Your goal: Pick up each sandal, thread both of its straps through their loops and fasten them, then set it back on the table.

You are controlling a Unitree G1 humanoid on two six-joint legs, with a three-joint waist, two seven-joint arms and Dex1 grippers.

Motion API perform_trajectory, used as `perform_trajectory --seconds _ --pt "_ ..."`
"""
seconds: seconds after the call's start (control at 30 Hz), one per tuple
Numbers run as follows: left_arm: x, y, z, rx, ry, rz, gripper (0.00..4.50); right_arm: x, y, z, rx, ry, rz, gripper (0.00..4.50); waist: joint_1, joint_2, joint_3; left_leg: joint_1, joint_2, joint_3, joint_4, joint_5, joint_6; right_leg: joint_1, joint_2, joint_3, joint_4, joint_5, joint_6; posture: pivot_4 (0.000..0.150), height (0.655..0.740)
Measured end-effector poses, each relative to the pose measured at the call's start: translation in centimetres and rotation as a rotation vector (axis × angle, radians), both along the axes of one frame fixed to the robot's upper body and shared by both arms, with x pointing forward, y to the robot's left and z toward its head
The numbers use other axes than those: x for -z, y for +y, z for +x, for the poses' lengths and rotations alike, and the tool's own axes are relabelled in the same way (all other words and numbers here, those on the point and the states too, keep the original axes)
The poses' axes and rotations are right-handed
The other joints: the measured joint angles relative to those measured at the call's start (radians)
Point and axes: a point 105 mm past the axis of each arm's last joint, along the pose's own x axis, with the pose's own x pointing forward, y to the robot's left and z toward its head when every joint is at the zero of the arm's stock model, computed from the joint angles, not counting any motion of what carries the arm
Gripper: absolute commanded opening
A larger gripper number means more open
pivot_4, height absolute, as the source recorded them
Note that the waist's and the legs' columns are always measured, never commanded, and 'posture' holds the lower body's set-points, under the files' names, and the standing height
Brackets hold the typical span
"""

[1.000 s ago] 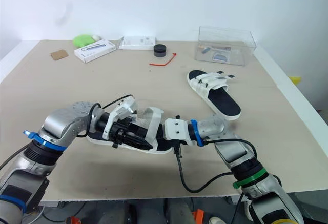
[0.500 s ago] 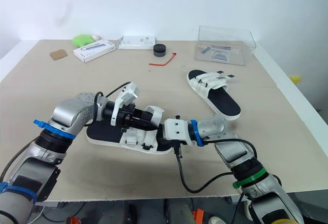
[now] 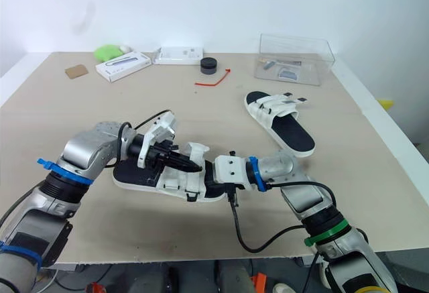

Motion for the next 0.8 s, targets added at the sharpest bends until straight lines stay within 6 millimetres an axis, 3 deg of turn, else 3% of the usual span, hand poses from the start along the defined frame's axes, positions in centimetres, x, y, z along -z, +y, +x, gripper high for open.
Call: perform_trajectory --seconds 0.37,0.5,0.53,0.57,0.63,0.67,0.7,0.77,0.8 --pt "0.8 -0.1 -1.7 0.068 -0.022 0.045 0.02 0.0 0.2 0.2 -0.015 -0.007 -0.005 0.00 0.000 0.000 0.000 0.001 0.000 0.000 0.000 0.000 0.000 0.000 0.001 0.000 0.000 0.000 0.000 0.150 0.7400" --pt "0.8 0.2 -1.8 0.060 0.009 0.056 1.20 0.0 0.2 0.2 -0.017 -0.010 -0.004 0.00 0.000 0.000 0.000 0.001 0.001 -0.001 0.000 0.000 0.000 0.000 0.001 0.000 0.000 0.000 0.000 0.150 0.7400" --pt "0.8 0.2 -1.8 0.063 0.009 0.056 1.20 0.0 0.2 0.2 -0.017 -0.010 -0.004 0.00 0.000 0.000 0.000 0.001 0.001 -0.001 0.000 0.000 0.000 0.000 0.001 0.000 0.000 0.000 0.000 0.150 0.7400" --pt "0.7 0.3 -1.9 0.067 0.006 0.055 1.78 0.0 0.2 0.2 -0.017 -0.010 -0.004 0.00 0.000 0.000 0.000 0.001 0.001 0.000 0.000 0.000 0.000 0.000 0.001 0.000 0.000 0.000 0.000 0.150 0.7400" --pt "0.4 0.7 -2.0 0.078 -0.007 0.062 2.38 0.0 0.1 0.2 -0.016 -0.010 -0.004 0.00 0.000 0.000 0.000 0.001 0.001 0.000 0.000 0.000 0.000 0.000 0.001 0.000 0.000 0.000 0.000 0.150 0.7400" --pt "0.1 1.2 -1.9 0.074 -0.039 0.071 2.79 0.0 0.1 0.2 -0.015 -0.010 -0.004 0.00 0.000 0.000 0.000 0.001 0.001 0.000 0.000 0.000 0.000 0.001 0.001 0.000 0.000 0.000 0.000 0.150 0.7400" --pt "0.1 1.4 -1.9 0.074 -0.044 0.074 2.79 0.0 0.1 0.2 -0.015 -0.010 -0.004 0.00 0.000 0.000 0.000 0.001 0.001 0.000 0.000 0.000 0.000 0.001 0.001 0.000 0.000 0.000 0.000 0.150 0.7400" --pt "-0.6 2.9 -1.6 0.082 -0.170 0.120 3.91 0.0 0.1 0.2 -0.015 -0.010 -0.004 0.00 0.000 0.000 0.000 0.001 0.001 0.000 0.000 0.000 0.000 0.000 0.001 0.000 0.000 0.000 0.000 0.150 0.7400" --pt "-0.9 3.2 -1.4 0.080 -0.204 0.129 3.91 0.0 0.1 0.2 -0.016 -0.010 -0.006 0.00 0.000 0.000 0.000 0.001 0.001 0.000 0.000 0.000 0.000 0.000 0.000 0.000 0.000 0.000 -0.001 0.150 0.7400"
